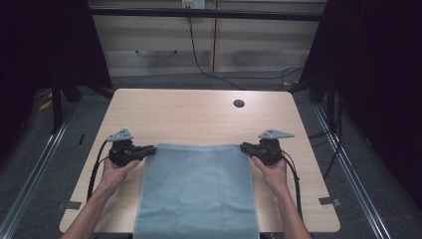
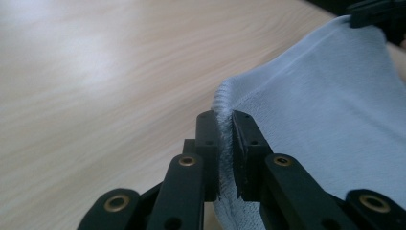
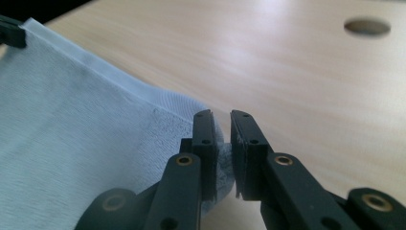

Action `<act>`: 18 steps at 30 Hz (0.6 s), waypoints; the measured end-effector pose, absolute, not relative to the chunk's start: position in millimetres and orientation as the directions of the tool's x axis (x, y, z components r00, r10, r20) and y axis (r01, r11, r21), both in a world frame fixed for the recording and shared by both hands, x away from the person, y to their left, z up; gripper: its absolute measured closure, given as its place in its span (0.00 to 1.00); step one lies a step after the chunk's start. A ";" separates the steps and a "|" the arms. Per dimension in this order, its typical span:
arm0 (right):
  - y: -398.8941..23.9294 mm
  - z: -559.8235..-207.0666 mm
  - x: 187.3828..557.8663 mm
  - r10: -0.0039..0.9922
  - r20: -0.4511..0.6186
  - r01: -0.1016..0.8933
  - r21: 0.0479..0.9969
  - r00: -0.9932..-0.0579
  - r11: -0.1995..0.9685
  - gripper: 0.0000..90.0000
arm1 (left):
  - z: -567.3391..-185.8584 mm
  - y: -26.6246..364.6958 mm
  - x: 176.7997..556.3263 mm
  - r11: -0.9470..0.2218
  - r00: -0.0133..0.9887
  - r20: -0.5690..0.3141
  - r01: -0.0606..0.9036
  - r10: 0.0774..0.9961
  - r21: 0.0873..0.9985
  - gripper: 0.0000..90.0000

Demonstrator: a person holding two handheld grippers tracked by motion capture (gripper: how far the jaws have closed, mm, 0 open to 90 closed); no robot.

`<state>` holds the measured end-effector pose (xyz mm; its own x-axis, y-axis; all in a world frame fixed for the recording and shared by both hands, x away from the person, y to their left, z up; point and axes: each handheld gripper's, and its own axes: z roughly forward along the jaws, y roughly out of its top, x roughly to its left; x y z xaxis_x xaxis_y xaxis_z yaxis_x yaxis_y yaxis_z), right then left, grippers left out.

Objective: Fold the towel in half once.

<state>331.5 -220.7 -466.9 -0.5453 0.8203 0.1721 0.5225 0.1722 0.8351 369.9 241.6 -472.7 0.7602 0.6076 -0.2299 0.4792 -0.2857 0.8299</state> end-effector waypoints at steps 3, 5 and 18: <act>-219.6 -450.9 329.4 0.806 0.167 0.491 0.854 -0.567 0.169 0.90 | -458.5 243.6 365.2 -0.241 0.774 -0.250 0.457 0.582 0.856 0.92; -220.1 -433.7 329.1 0.792 0.177 0.466 0.872 -0.584 0.148 0.90 | -448.2 245.5 364.8 -0.227 0.777 -0.246 0.443 0.579 0.867 0.92; -233.6 -349.2 358.9 0.792 0.150 0.366 0.925 -0.592 0.099 0.91 | -367.8 256.0 394.3 -0.134 0.763 -0.214 0.365 0.610 0.921 0.92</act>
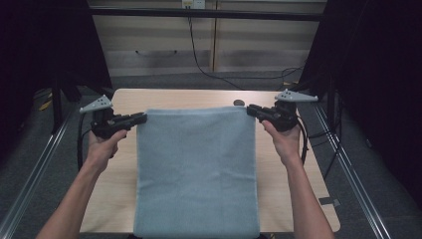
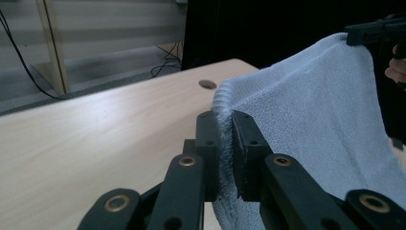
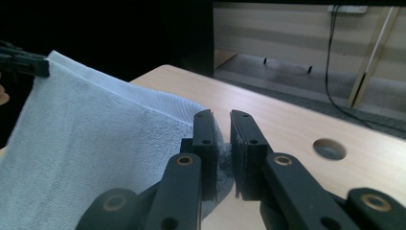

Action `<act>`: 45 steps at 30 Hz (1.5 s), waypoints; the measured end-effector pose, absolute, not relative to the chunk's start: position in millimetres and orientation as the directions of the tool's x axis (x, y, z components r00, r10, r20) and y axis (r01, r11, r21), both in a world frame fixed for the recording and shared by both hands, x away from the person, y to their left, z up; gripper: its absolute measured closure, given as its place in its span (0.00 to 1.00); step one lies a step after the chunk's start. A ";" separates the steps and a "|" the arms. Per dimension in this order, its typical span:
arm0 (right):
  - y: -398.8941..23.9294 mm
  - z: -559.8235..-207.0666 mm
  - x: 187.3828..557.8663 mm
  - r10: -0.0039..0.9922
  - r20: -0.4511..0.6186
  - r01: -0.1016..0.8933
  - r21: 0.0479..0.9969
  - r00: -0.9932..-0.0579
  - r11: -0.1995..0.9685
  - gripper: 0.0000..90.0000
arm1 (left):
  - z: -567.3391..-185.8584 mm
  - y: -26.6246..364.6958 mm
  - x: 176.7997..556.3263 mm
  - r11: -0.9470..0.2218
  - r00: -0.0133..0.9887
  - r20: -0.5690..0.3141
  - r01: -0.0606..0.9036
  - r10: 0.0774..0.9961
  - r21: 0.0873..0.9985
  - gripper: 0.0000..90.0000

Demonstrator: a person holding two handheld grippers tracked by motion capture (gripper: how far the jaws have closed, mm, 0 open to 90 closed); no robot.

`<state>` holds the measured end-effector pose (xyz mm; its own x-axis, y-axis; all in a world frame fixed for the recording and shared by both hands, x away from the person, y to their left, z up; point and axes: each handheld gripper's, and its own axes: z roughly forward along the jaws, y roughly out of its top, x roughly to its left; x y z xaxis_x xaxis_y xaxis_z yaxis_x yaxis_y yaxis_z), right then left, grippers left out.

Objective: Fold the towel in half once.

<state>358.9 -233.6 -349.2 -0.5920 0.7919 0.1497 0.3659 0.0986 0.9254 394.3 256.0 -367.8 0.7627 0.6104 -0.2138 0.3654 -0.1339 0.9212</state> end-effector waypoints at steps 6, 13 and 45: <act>-235.9 -313.3 382.6 0.816 0.104 0.339 0.934 -0.569 0.117 0.91 | -334.1 247.3 418.4 -0.126 0.747 -0.181 0.334 0.640 0.934 0.92; -241.0 -261.5 404.3 0.853 0.062 0.271 0.958 -0.518 0.096 0.92 | -287.7 239.2 437.9 -0.018 0.739 -0.207 0.284 0.641 0.959 0.92; -251.9 -352.6 260.8 0.706 0.183 0.308 0.950 -0.684 0.052 0.92 | -382.6 277.0 296.7 -0.059 0.828 -0.242 0.313 0.506 0.948 0.93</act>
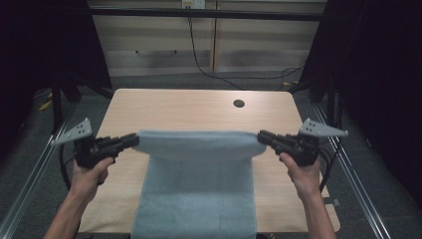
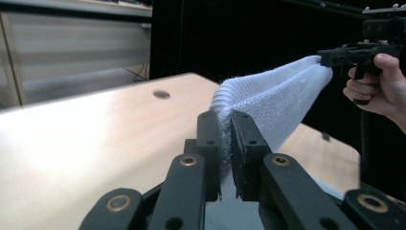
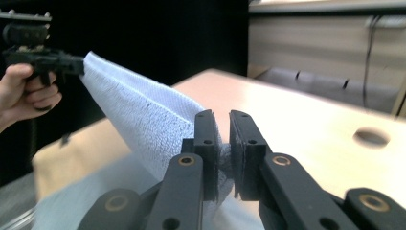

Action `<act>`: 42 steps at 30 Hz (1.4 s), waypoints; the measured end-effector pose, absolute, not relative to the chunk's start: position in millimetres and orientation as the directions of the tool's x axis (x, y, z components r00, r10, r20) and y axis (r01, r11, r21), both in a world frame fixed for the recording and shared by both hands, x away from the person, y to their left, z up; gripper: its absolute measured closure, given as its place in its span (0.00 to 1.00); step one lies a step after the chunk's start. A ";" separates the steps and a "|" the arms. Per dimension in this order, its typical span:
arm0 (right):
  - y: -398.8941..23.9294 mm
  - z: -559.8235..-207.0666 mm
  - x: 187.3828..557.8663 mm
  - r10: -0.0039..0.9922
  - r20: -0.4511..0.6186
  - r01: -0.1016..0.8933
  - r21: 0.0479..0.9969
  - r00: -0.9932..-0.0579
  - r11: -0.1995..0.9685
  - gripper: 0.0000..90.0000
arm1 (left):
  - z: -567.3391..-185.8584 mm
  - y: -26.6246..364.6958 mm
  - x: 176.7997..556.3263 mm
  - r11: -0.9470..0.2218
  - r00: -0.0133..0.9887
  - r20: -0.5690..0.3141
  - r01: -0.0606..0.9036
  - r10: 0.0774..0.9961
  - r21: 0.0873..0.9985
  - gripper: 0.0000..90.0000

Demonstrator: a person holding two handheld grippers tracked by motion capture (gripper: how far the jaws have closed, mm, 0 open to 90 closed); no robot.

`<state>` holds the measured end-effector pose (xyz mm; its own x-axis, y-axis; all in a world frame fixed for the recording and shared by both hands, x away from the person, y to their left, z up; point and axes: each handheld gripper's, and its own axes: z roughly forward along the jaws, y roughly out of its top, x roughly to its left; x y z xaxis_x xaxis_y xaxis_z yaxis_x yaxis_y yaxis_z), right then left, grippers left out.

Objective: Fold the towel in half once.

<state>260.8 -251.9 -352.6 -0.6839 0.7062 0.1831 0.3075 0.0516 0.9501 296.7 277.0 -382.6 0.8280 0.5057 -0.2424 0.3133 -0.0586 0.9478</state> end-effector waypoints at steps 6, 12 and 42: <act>-238.6 -402.9 213.0 0.688 0.218 0.429 0.891 -0.693 0.150 0.92 | -416.1 280.2 261.2 -0.147 0.822 -0.267 0.386 0.504 0.911 0.93; -232.9 -458.5 193.1 0.681 0.297 0.562 0.802 -0.669 0.202 0.92 | -479.0 274.2 253.8 -0.309 0.802 -0.307 0.505 0.512 0.806 0.93; -220.8 -508.4 341.0 0.820 0.210 0.644 0.729 -0.532 0.232 0.92 | -509.3 234.5 370.3 -0.314 0.687 -0.253 0.587 0.682 0.746 0.93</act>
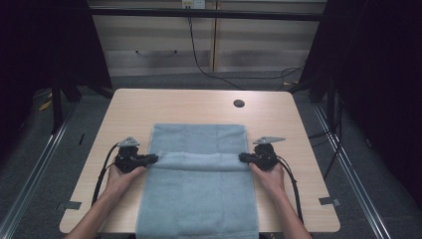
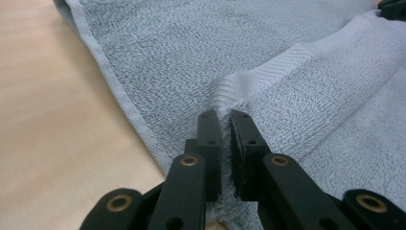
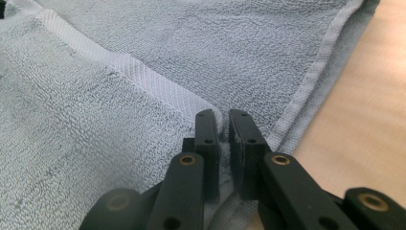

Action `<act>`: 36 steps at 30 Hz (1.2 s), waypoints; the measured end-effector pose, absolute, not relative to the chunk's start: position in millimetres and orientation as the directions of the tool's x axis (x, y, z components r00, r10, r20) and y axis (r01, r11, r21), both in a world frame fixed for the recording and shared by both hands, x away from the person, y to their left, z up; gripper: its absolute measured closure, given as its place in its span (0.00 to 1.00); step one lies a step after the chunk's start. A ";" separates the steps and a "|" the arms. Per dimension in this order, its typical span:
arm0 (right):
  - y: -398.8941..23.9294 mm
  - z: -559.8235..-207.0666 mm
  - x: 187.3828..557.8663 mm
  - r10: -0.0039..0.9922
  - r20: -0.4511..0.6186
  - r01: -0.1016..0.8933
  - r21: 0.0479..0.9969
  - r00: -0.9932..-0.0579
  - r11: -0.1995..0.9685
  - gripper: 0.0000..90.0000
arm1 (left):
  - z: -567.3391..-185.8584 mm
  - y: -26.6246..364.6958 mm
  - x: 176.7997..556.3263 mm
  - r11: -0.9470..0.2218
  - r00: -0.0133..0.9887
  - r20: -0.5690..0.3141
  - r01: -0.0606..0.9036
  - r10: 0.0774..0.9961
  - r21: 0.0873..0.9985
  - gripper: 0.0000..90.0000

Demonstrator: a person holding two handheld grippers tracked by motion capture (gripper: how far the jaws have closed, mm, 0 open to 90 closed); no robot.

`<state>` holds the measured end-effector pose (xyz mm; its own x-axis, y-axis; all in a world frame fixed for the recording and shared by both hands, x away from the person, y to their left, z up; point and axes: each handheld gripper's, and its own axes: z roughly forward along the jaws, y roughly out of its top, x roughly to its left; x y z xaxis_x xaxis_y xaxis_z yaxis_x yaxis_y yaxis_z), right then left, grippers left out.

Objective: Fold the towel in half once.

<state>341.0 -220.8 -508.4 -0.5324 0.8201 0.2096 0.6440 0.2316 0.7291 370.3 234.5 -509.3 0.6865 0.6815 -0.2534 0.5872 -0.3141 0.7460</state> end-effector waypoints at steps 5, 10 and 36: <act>-220.2 -507.2 360.5 0.838 0.192 0.653 0.721 -0.510 0.232 0.92 | -508.2 224.7 394.3 -0.323 0.674 -0.216 0.579 0.707 0.748 0.93; -222.1 -507.0 385.4 0.863 0.179 0.662 0.718 -0.473 0.214 0.92 | -511.6 219.7 422.9 -0.272 0.647 -0.260 0.603 0.717 0.750 0.93; -249.2 -374.3 324.5 0.812 0.156 0.380 0.921 -0.563 0.087 0.92 | -381.4 247.6 358.3 -0.086 0.761 -0.227 0.346 0.608 0.934 0.93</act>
<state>324.5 -249.2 -374.3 -0.5630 0.8116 0.1562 0.3802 0.0865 0.9208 358.3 247.6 -381.4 0.7611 0.6078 -0.2266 0.3465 -0.0857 0.9341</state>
